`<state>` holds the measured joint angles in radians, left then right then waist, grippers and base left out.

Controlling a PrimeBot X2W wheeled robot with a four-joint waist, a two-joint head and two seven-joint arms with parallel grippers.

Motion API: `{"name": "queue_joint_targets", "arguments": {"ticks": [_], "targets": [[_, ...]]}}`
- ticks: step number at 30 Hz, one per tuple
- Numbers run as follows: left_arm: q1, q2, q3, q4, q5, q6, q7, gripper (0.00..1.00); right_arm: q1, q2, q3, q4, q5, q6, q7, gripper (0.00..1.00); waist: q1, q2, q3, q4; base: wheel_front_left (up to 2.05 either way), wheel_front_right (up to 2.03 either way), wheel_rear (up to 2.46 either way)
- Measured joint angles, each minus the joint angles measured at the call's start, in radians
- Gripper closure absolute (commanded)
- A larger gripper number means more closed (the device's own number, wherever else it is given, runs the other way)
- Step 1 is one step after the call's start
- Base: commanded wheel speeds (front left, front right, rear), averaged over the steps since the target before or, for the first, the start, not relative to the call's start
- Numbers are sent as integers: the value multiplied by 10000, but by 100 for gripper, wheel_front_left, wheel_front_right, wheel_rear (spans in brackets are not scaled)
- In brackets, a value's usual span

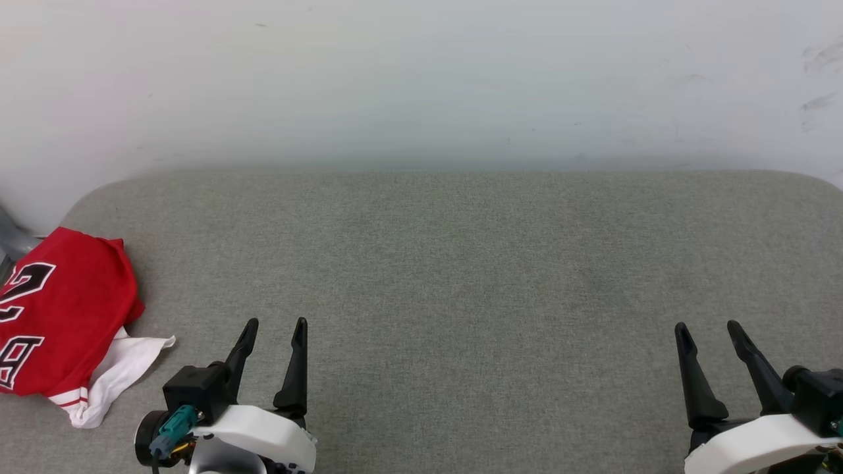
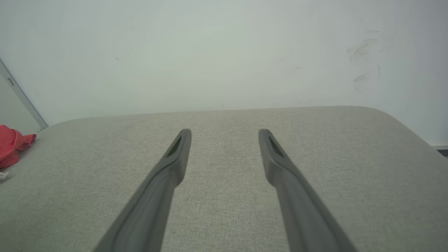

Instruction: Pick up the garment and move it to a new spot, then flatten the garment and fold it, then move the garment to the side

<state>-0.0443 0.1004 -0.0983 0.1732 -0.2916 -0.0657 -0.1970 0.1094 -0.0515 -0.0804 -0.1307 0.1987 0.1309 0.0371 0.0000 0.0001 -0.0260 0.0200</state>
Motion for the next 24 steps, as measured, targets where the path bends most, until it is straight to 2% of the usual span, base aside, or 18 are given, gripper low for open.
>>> {"name": "queue_joint_targets", "arguments": {"ticks": [14, 24], "targets": [[-5, -54, 56, 301, 527, -140, -286, 0, 154, 2, -173, -364, -593, 0, -132, 0, 0, 0, -22, 130, 0, 0, 0], [-232, -67, 209, 610, 1007, -270, -481, 0, 257, 2, 56, -773, -1181, 0, -322, 0, 0, 0, -5, 827, 0, 0, 0]]}}
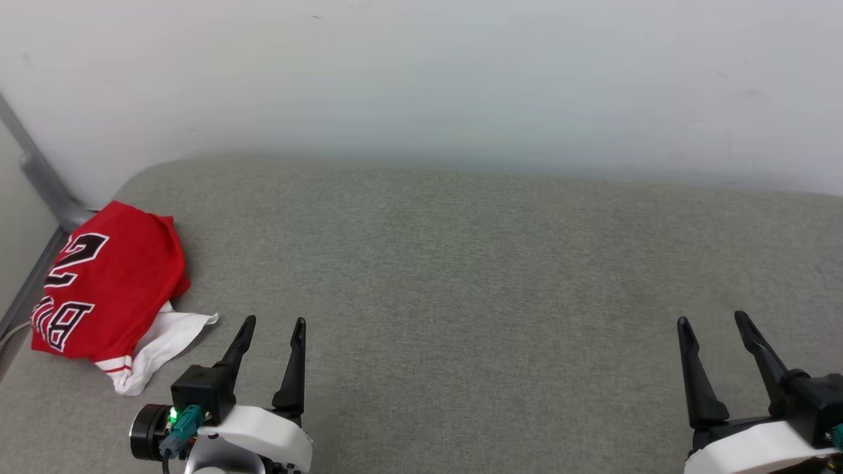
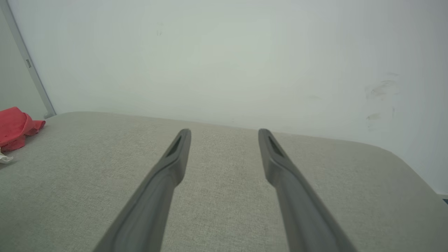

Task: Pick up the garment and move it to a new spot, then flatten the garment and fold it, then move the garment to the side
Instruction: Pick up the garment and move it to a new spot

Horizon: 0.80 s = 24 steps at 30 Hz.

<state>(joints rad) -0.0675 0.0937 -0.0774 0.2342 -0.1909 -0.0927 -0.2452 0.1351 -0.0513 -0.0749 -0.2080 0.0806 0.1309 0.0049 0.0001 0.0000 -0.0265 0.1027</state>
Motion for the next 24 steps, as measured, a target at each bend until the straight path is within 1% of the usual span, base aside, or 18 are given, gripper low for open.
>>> {"name": "queue_joint_targets", "arguments": {"ticks": [5, 10, 24], "targets": [[-60, 113, 176, 56, 393, 82, -73, 0, 7, 2, 278, -127, -441, 2, -13, 0, 0, 0, 12, 600, 0, 0, 0], [-106, 219, 328, 65, 759, 148, -155, 0, -1, 2, 545, -176, -840, 2, -48, 0, 0, 0, 25, 1341, 0, 0, 0], [-110, 301, 813, -61, 706, 174, -178, 0, -122, 6, 694, 94, -523, 2, -207, 0, 0, 0, 68, 3298, 0, 0, 0]]}}
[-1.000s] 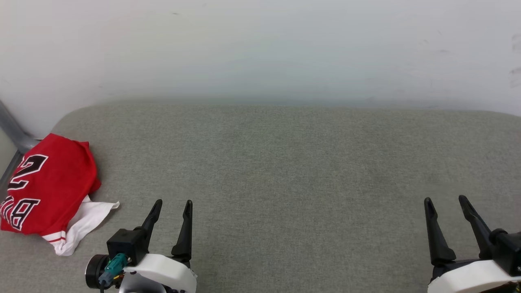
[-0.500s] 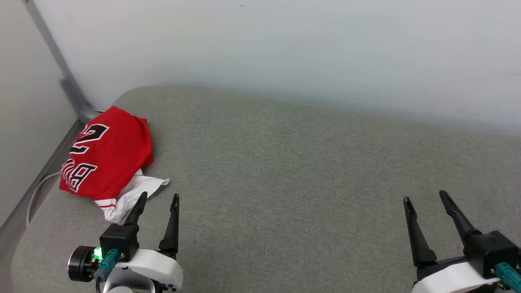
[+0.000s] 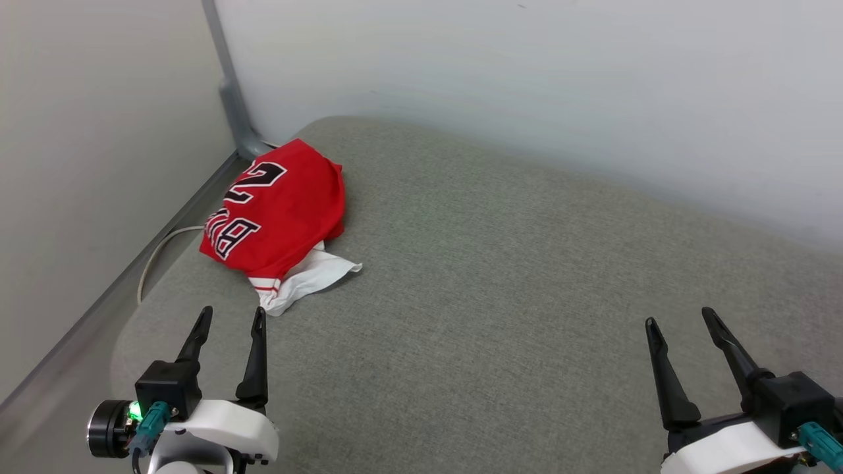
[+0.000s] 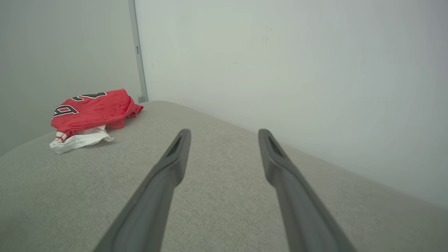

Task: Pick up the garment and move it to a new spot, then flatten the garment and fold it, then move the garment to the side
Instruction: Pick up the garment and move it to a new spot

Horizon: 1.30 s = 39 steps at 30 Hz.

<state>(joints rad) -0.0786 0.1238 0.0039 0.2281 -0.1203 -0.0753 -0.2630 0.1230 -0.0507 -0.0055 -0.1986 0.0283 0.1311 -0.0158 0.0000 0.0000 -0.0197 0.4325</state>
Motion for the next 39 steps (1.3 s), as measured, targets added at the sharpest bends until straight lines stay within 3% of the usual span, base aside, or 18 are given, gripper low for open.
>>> {"name": "queue_joint_targets", "arguments": {"ticks": [9, 25, 32, 39], "targets": [[35, -10, 98, -21, -61, -96, 0, 0, -214, 0, 159, 224, 138, 2, -77, 0, -1, 0, 66, 763, 0, 0, 0], [-520, 92, 282, 370, -550, -314, 0, 0, -331, 0, 38, 150, 203, 0, -15, 0, -1, 0, 517, 584, 0, 0, 0], [-2266, 671, 351, 1139, -1120, -451, 556, 0, -939, 2, 42, -240, -84, 0, 267, 0, 0, 0, 1452, 108, 0, 0, 0], [-4290, 1779, 201, 2441, -2119, -539, 2424, 0, -1681, 2, 56, -433, -307, 0, 416, 0, 1, 0, 2671, -575, 0, 0, 0]]}}
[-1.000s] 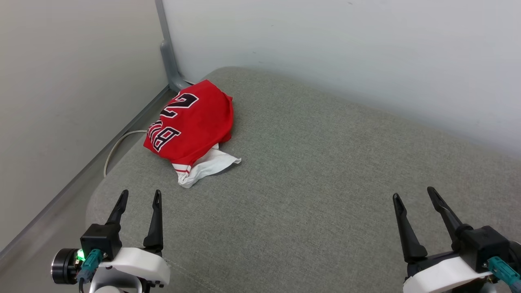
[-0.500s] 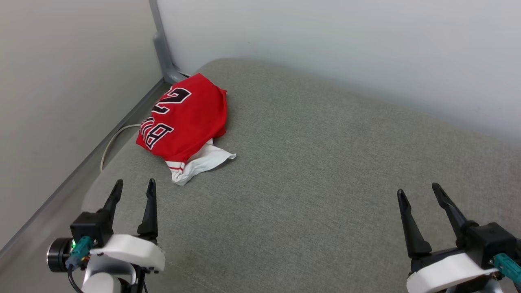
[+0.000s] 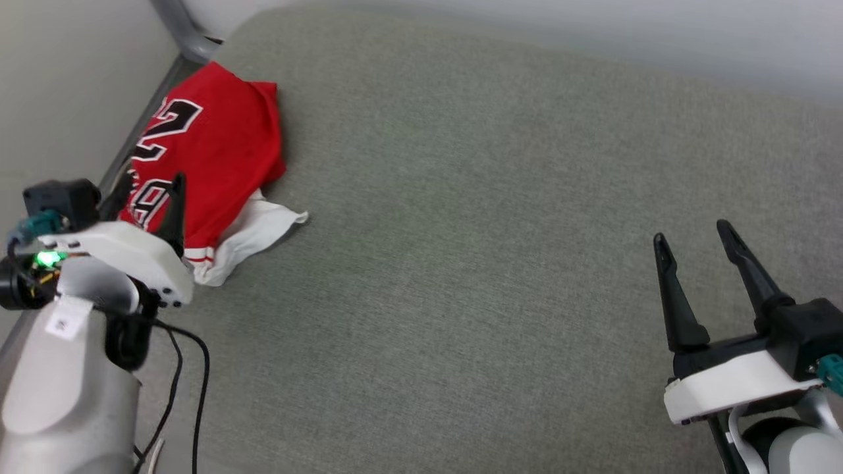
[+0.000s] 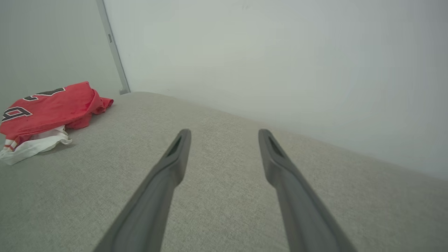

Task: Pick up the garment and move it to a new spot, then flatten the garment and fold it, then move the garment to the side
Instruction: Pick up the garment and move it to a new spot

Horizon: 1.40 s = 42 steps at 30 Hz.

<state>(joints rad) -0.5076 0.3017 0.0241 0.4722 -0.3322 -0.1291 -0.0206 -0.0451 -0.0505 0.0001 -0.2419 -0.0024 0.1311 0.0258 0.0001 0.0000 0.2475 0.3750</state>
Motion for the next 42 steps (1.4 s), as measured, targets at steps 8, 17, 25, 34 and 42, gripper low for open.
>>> {"name": "queue_joint_targets", "arguments": {"ticks": [8, 17, 25, 34, 42], "targets": [[-1764, 1864, -1145, 1289, -2057, -17, 2815, 0, -684, 0, 12, -54, -50, 0, -79, 0, 1, 0, 1468, -866, 0, 0, 0], [-2785, 3275, -2236, 2397, -3381, -17, 4936, 0, -1258, 0, 117, 4, -82, 0, -230, 0, 1, 0, 2831, -1710, 0, 0, 0], [-3078, 3802, -2644, 3058, -4665, -25, 6454, 100, -1416, -2, 94, 67, -56, 0, -267, 0, -1, 0, 3286, -2188, 0, 0, 0], [-3096, 3557, -2936, 3691, -4437, 46, 5260, 100, -1356, -2, -104, 240, 81, 0, -341, 0, 0, 0, 2784, -2168, 0, 0, 0], [-3273, 3185, -3154, 4010, -3797, 313, 3335, 100, -959, -2, -176, 577, 334, 0, -474, 0, 0, 0, 1607, -1982, 0, 0, 0]]}}
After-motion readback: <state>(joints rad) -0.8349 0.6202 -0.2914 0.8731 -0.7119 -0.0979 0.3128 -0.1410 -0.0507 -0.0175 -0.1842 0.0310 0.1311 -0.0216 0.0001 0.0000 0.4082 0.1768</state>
